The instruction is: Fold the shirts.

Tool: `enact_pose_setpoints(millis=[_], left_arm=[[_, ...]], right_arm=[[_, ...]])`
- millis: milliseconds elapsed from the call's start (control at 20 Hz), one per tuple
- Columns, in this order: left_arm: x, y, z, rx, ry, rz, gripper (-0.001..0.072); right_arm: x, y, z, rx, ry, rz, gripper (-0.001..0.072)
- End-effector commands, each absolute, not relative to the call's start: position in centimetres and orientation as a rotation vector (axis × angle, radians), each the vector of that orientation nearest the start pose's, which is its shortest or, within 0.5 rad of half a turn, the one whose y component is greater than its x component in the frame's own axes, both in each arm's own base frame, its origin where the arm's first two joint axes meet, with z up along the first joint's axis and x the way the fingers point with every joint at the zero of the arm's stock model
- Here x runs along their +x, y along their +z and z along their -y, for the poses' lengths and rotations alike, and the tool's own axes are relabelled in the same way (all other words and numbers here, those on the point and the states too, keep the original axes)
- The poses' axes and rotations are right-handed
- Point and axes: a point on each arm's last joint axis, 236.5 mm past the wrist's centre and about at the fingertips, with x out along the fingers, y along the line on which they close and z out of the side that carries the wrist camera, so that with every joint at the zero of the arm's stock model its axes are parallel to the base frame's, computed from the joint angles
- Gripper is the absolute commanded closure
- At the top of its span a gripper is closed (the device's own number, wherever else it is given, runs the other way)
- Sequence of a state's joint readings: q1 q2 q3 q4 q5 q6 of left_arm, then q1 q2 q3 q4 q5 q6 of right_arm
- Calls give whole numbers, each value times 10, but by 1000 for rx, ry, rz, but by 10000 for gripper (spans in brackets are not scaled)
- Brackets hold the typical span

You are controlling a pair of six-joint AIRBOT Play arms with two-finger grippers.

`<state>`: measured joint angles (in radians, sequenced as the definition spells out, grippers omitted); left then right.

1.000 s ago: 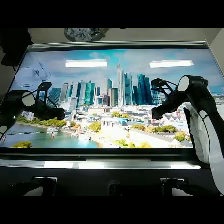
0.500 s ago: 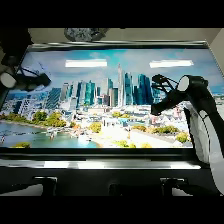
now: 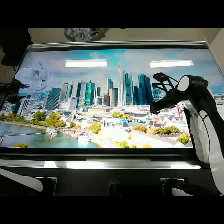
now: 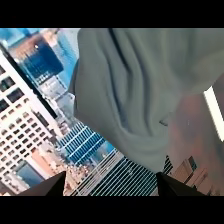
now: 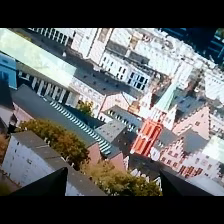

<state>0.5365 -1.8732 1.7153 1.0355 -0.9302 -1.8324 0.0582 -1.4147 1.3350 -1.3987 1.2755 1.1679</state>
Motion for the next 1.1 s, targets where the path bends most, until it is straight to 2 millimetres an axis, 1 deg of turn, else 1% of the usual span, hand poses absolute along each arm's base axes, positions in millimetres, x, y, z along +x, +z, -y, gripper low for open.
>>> enact_pose_setpoints(millis=[0,100,200,350,500,650,750,850,1050], left_arm=[[566,-47,-207,-1102,265,-806,-11],[568,-60,-207,-1107,276,-812,-11],[569,-67,-211,-1108,289,-804,-11],[578,-64,-222,-1088,317,-741,-11],[588,-60,-232,-1070,345,-675,-11],[599,-62,-239,-1111,370,-608,-10],[604,-64,-242,-1179,385,-569,-9],[608,-65,-243,-1212,390,-544,-9],[616,-71,-234,-1286,384,-521,-2]], right_arm=[[399,14,-72,-179,442,-1295,41],[397,15,-77,-157,458,-1297,41],[396,16,-81,-142,469,-1296,41],[396,17,-85,-123,481,-1292,41],[394,16,-86,-122,484,-1299,41],[389,16,-86,-122,491,-1318,41],[384,15,-86,-122,498,-1341,41],[378,14,-86,-121,506,-1364,41],[371,13,-86,-121,516,-1391,41]])
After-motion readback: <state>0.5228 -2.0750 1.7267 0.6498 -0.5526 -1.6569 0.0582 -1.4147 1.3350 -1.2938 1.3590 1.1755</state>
